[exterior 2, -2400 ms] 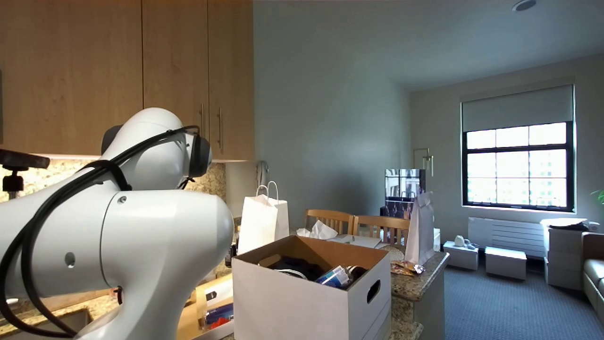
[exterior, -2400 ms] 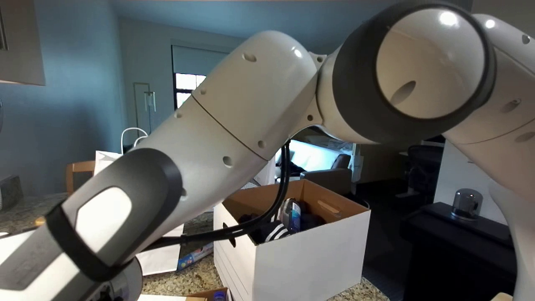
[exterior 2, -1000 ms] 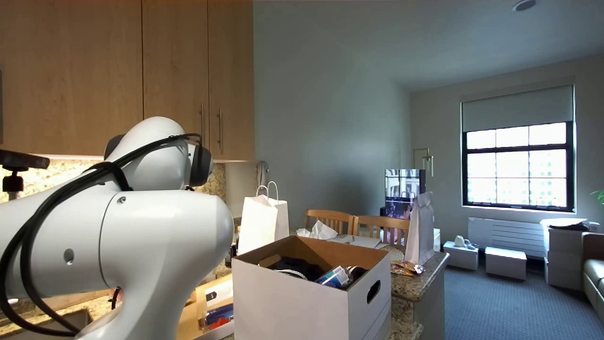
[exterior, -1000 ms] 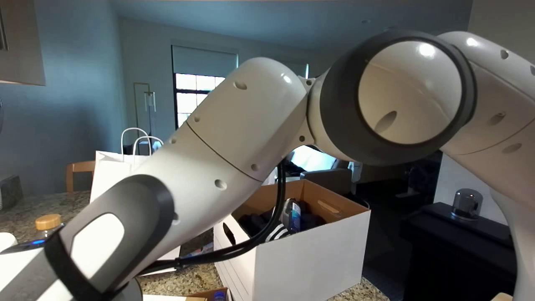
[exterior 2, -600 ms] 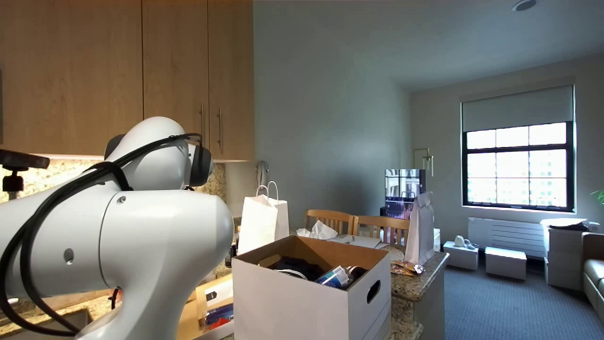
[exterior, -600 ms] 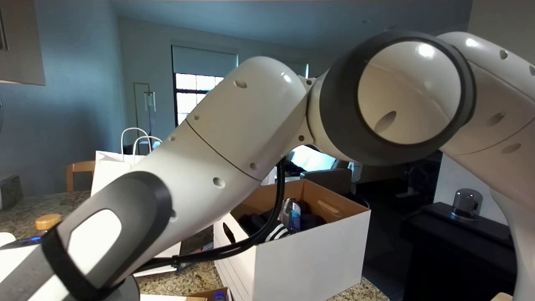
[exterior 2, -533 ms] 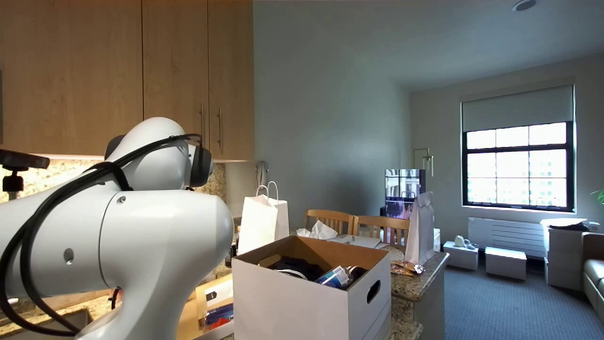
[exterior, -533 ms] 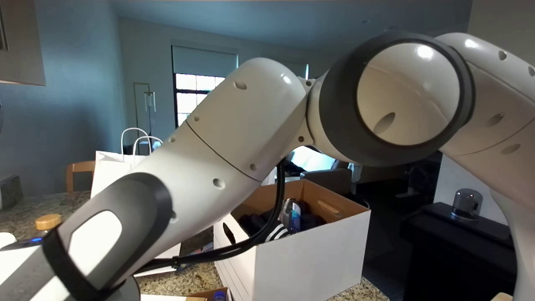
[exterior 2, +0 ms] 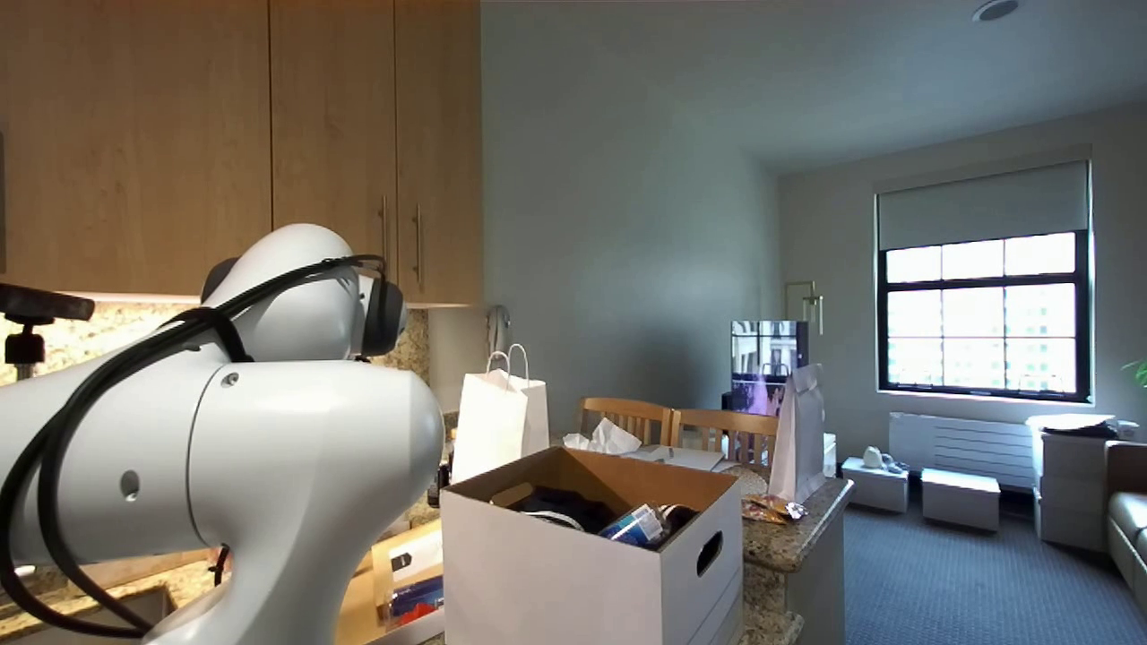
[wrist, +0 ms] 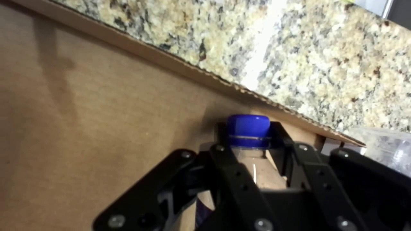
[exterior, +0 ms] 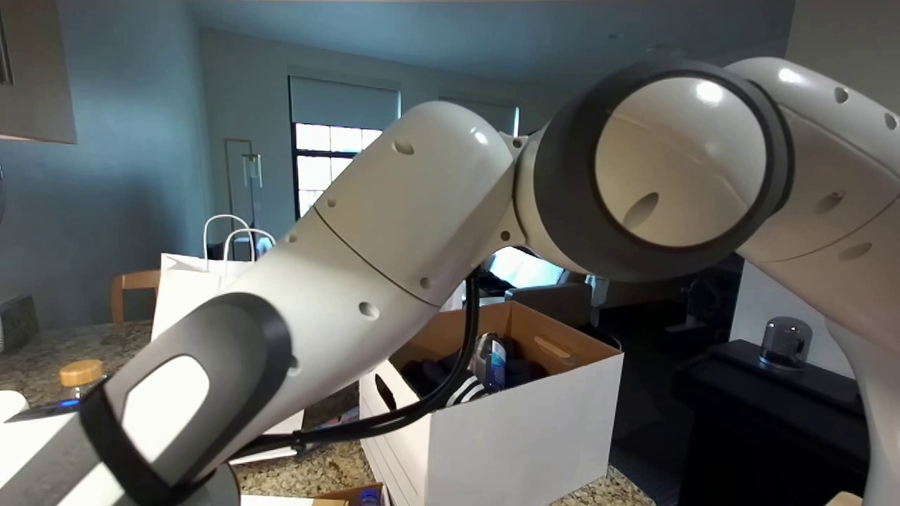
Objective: Pick up two empty bottles and place them in the white storage box
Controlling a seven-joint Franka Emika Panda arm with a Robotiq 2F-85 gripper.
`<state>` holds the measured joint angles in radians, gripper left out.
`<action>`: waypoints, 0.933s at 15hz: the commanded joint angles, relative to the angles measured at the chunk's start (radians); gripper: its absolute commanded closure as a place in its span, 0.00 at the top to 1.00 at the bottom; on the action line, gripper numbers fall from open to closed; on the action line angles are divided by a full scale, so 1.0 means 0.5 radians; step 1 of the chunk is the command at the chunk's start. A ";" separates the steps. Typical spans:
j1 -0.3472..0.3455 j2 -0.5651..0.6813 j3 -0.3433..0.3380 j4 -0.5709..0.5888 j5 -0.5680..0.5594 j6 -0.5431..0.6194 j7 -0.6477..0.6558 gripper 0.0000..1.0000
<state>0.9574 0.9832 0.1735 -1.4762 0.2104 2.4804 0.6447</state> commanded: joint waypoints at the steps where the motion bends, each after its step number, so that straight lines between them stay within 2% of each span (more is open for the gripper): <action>1: -0.003 -0.159 -0.019 -0.200 0.005 0.087 0.031 0.14; 7: -0.118 -0.446 0.071 -0.610 0.144 0.392 -0.023 0.15; 10: -0.124 -0.661 0.073 -0.867 0.167 0.529 0.015 0.15; 13: -0.120 -0.911 0.066 -1.111 0.151 0.566 0.041 0.15; 14: -0.170 -1.025 0.117 -1.192 0.175 0.477 -0.005 0.15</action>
<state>0.9059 0.6542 0.1957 -1.8869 0.2693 2.7307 0.6455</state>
